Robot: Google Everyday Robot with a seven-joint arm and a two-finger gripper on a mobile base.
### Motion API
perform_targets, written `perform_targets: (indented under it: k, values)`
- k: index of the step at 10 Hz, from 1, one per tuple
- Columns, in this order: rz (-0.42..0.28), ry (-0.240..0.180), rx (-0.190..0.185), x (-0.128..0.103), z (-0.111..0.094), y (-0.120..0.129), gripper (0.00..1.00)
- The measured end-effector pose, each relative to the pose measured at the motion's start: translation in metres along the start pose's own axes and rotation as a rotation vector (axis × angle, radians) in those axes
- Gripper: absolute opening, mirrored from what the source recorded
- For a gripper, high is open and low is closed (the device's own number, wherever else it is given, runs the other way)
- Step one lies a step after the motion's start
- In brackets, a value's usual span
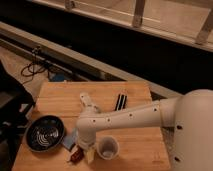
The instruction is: Place the pepper in the ceramic bowl
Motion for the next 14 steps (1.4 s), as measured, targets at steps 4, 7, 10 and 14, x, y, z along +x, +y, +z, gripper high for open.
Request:
perform_targets:
  k: [4,7,10,14]
  values:
    - [-0.011,-0.004,-0.018,-0.002,0.008,-0.001,0.17]
    - [-0.008,0.0,-0.02,0.0,0.006,0.001,0.0]
    - [-0.04,0.039,0.042,-0.011,-0.027,-0.019,0.0]
    - [-0.042,0.121,0.092,-0.015,-0.071,-0.06,0.0]
